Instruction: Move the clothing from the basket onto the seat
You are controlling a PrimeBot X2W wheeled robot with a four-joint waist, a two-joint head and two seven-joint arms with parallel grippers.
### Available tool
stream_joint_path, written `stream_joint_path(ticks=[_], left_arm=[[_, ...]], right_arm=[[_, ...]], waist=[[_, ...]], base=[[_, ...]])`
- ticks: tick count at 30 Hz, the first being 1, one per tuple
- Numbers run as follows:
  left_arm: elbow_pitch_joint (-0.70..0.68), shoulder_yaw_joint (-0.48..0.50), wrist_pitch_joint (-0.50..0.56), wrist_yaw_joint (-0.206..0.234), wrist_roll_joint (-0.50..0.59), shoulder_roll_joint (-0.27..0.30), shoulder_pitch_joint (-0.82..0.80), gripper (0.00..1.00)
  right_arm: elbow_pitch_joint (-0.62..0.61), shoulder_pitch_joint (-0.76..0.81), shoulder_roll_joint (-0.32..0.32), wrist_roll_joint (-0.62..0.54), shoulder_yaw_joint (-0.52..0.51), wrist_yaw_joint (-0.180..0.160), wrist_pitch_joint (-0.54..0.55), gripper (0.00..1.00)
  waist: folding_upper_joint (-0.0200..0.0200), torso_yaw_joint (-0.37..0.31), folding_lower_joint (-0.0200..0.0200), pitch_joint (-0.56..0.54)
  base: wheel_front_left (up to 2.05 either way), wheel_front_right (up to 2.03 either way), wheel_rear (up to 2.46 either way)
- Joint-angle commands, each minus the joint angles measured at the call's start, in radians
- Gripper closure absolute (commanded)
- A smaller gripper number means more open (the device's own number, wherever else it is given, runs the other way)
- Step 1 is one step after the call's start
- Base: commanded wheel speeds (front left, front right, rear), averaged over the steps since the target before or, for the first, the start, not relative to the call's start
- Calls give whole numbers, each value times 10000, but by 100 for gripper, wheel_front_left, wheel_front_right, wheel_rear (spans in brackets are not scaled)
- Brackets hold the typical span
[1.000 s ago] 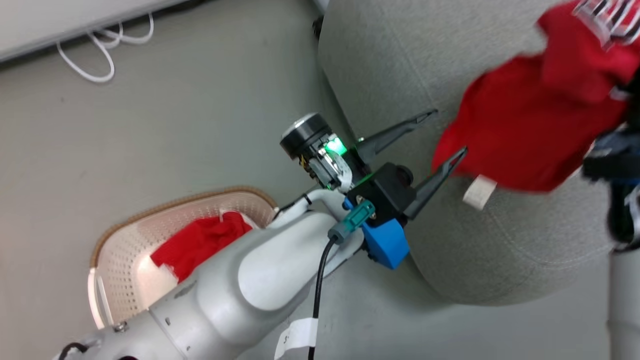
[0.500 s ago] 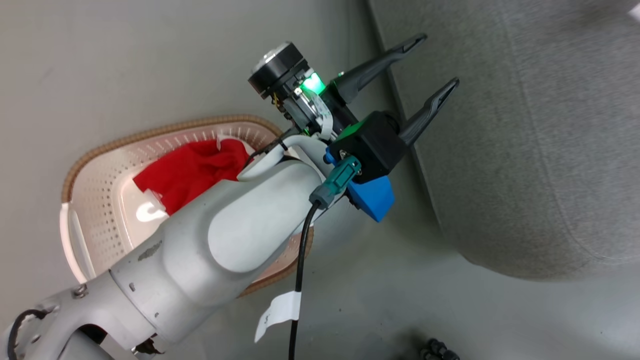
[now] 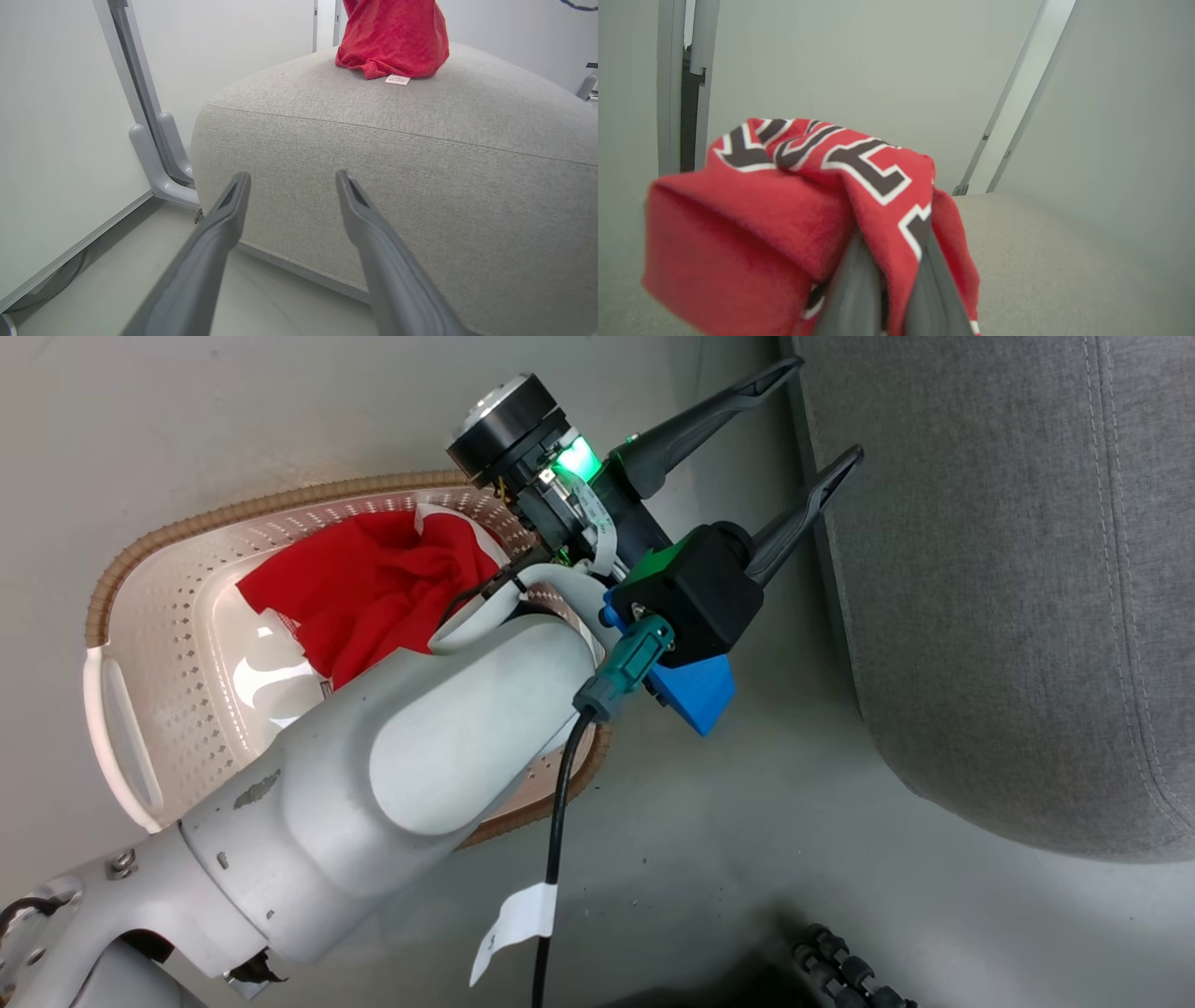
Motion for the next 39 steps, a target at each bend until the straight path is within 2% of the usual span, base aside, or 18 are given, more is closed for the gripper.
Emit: stream_joint_path(ticks=[1, 6, 13, 14, 15, 16, 17, 21, 31, 39], left_arm=[[-77, -2, 23, 33, 12, 43, -171, 0], [-128, -60, 72, 55, 25, 151, -214, 0], [-107, -133, 60, 52, -45, 187, -226, 0], [-97, -138, 50, 60, -53, 188, -220, 0], [-89, -137, 33, 77, -47, 186, -211, 0], [-77, -138, 20, 93, -53, 183, -184, 0], [-65, -139, 3, 109, -75, 176, -137, 0], [-15, -115, -82, 144, -160, 110, 69, 0], [185, 296, -317, 308, -490, -142, 934, 0], [-562, 1852, -322, 695, -509, 92, 2476, 0]], right_arm=[[89, 221, 143, -27, -54, 1, -40, 100], [645, 734, 758, 28, -110, 1, -36, 100], [1498, 1117, 1050, 262, 208, 1, -36, 100], [1519, 1156, 1057, 283, 241, 1, -38, 86], [1522, 1206, 1075, 324, 263, 1, -38, 66], [1508, 1267, 1094, 372, 317, 1, -36, 66], [1458, 1344, 1114, 399, 377, 1, -38, 0], [1147, 1787, 1140, 492, 605, 1, -36, 0], [-729, 4109, 1364, 550, 1730, 1, -38, 0], [-1837, 5287, 1684, 545, 2935, 1, -38, 0]], waist=[[0, -35, -2, 28], [0, -149, -2, 67], [0, -215, -2, -34], [0, -216, -2, -75], [0, -214, -2, -128], [0, -208, -2, -195], [0, -202, -2, -277], [0, -183, -2, -597], [0, 69, -2, -2355], [0, 580, -2, -3937]], base=[[0, 0, 0], [0, 0, 0], [0, 0, 0], [0, 0, 0], [0, 0, 0], [0, 0, 0], [0, 0, 0], [0, 0, 0], [0, 0, 0], [0, 0, 0]])
